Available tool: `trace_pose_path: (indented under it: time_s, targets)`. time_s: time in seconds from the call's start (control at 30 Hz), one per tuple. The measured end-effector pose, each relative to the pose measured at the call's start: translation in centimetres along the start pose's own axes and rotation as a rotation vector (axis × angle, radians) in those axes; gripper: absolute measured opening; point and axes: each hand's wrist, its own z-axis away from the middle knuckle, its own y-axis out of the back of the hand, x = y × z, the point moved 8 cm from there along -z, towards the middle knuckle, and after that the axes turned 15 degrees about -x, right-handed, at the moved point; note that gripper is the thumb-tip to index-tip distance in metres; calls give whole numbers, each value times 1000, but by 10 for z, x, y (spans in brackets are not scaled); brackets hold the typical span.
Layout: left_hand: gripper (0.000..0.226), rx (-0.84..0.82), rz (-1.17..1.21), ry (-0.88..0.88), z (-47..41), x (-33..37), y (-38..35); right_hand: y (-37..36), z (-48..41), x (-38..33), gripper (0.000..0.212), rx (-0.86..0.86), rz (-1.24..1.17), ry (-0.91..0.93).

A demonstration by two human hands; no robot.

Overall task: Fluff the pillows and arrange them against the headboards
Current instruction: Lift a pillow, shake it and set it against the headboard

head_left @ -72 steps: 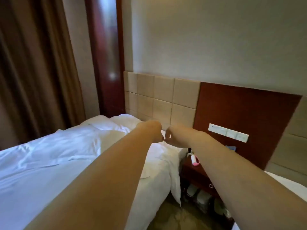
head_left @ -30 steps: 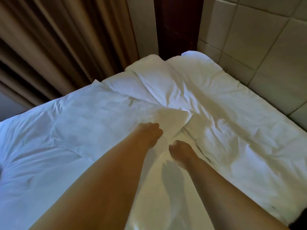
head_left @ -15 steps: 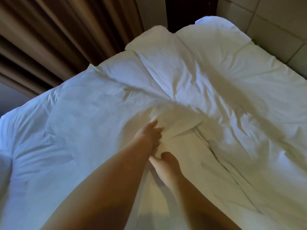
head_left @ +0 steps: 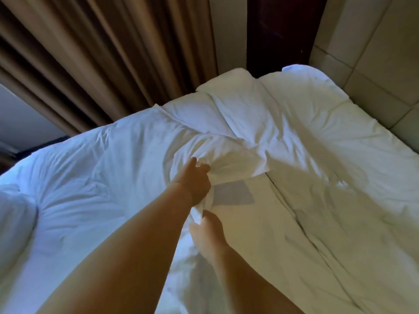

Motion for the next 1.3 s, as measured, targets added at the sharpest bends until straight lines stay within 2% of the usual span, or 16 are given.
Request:
trace_pose_path:
  time_s: [0.03,0.07,0.1,0.13,0.17,0.27,0.4,0.53,0.7,0.8,0.87,0.93,1.13,1.3]
  targets:
    - [22,14,-2,66,11,-17,-2,7,5,-14,21,36,59,22]
    - [23,18,-20,108,24,-33,-3,4,6,-25,25,-76,-38,9]
    - [24,91,29,150,39,-54,5,26,3,-43,24,15,-16,82]
    - [25,131,28,188,55,-76,14,43,15,-73,15,33,46,135]
    - [26,197,71,234,72,-98,24,60,33,-112,11,159,184,220]
    - [29,415,154,359,134,-157,60,105,77,-187,17,239,311,239]
    - [35,644,145,488,233,-209,108,152,160,-280,20,460,618,274]
    - [30,881,268,534,326,-237,154,191,256,-336,15,714,818,262]
    - [49,1217,373,447,417,-221,205,226,362,-368,17,986,1052,288]
    - [42,1292,425,374,454,-207,237,249,418,-370,18,1114,1116,241]
    - [28,1256,425,362,467,-192,257,260,447,-361,20,1170,1138,229]
    - [23,1214,384,339,472,-163,274,272,464,-337,22,1172,1128,155]
    - [22,1055,347,109,405,-47,319,312,464,-199,29,977,969,-85]
    - [27,938,339,-12,342,41,363,359,449,-91,29,843,1126,-257]
